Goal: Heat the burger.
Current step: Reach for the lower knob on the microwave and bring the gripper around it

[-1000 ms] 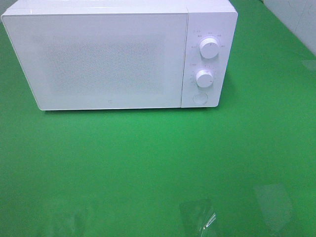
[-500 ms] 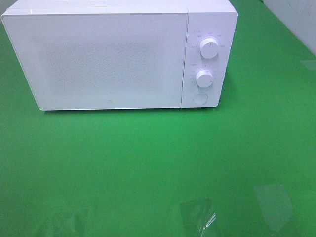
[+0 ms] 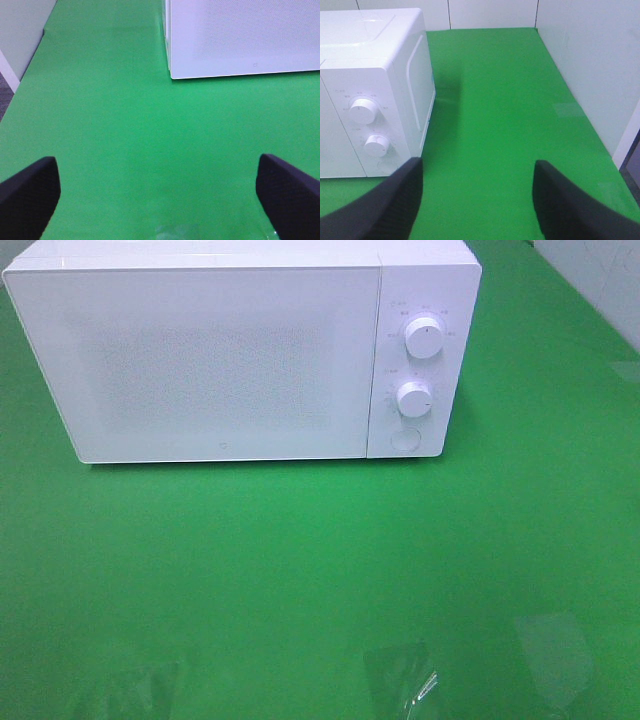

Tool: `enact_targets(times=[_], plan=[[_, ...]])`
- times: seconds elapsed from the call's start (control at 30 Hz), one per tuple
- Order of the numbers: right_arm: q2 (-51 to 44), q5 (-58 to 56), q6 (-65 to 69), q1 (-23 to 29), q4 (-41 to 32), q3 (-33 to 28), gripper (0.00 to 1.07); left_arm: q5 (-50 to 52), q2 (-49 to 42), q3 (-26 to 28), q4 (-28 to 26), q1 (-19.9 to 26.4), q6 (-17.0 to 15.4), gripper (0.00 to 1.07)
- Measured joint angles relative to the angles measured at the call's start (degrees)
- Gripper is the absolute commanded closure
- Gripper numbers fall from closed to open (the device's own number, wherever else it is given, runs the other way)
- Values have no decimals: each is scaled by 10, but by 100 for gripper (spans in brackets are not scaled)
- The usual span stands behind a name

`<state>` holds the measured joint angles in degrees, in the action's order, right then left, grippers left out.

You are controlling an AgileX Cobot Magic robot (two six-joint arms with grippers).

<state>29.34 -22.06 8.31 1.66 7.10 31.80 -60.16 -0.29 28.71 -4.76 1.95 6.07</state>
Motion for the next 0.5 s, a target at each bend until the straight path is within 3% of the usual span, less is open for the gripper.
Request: enact_targets(times=[0.5], plan=[[179,172,4,0,-2,0,41,0,0,0,0,0,0,6]])
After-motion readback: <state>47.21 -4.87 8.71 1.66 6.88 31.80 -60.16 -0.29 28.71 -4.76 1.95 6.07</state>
